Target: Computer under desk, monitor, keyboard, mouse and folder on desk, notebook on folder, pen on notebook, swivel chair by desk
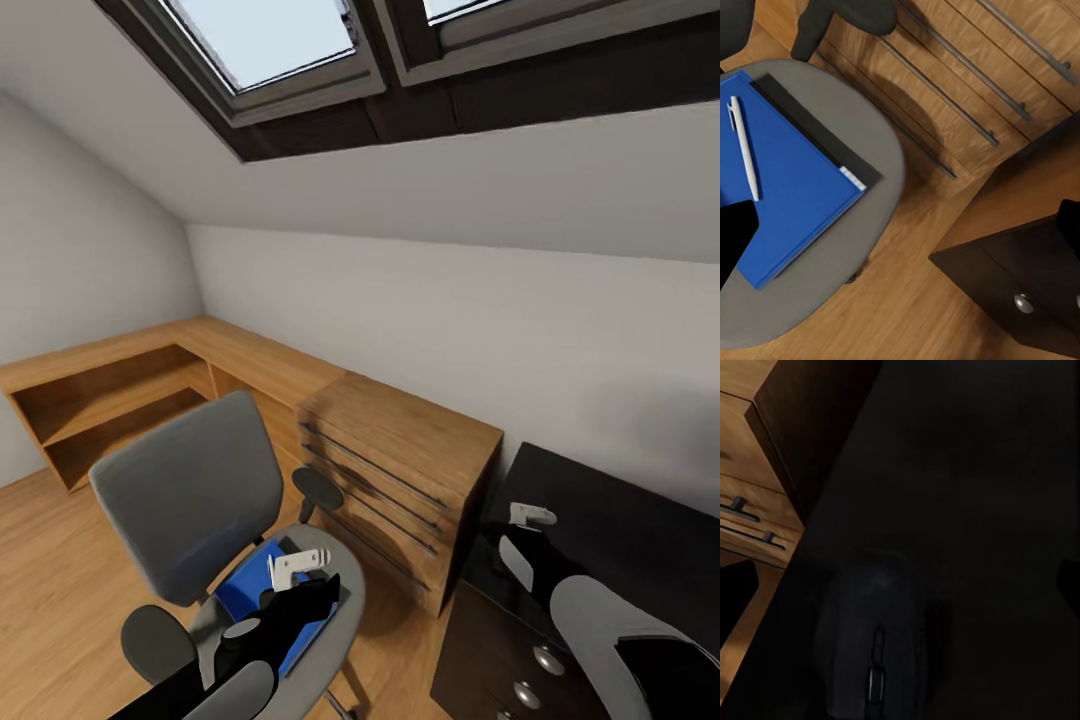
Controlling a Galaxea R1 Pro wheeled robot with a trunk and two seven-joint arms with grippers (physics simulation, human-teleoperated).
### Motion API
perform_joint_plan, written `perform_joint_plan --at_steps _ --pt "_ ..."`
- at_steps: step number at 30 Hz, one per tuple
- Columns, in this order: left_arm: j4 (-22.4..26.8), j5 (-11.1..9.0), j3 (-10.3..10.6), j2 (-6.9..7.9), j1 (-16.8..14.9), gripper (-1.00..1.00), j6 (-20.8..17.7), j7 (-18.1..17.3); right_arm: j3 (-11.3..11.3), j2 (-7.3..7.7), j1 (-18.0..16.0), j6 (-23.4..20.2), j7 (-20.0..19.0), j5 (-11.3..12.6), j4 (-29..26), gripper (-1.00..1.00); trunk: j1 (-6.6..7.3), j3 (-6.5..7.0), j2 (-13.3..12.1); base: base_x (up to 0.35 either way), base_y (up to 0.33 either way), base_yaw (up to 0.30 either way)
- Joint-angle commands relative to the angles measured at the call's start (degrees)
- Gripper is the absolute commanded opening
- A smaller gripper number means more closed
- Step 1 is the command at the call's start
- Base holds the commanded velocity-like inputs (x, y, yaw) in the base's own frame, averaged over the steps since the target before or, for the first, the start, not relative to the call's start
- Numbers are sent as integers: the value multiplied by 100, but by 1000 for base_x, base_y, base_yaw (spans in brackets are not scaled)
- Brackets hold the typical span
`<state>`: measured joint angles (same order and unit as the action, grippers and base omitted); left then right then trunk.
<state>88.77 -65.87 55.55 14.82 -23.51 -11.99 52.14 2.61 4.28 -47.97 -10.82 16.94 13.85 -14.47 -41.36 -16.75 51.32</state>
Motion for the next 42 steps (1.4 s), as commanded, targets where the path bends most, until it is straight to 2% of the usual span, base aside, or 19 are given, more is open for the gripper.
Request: perform_joint_plan --at_steps 1,12,19,42 --pt "9 -14 9 3 -10 100 -23 33 28 12 -2 -41 28 44 -13 100 -24 -26 48 0 0 0" --pt "9 -14 18 3 -12 100 -23 33 22 23 -2 -76 20 56 95 100 -265 -224 489 0 0 0" --pt "10 -14 18 3 -10 100 -23 33 26 20 -2 -243 20 57 110 100 -419 -350 770 0 0 0" --pt "15 -14 18 3 -8 100 -23 33 37 11 -2 -263 20 45 111 100 -880 -727 1612 0 0 0"
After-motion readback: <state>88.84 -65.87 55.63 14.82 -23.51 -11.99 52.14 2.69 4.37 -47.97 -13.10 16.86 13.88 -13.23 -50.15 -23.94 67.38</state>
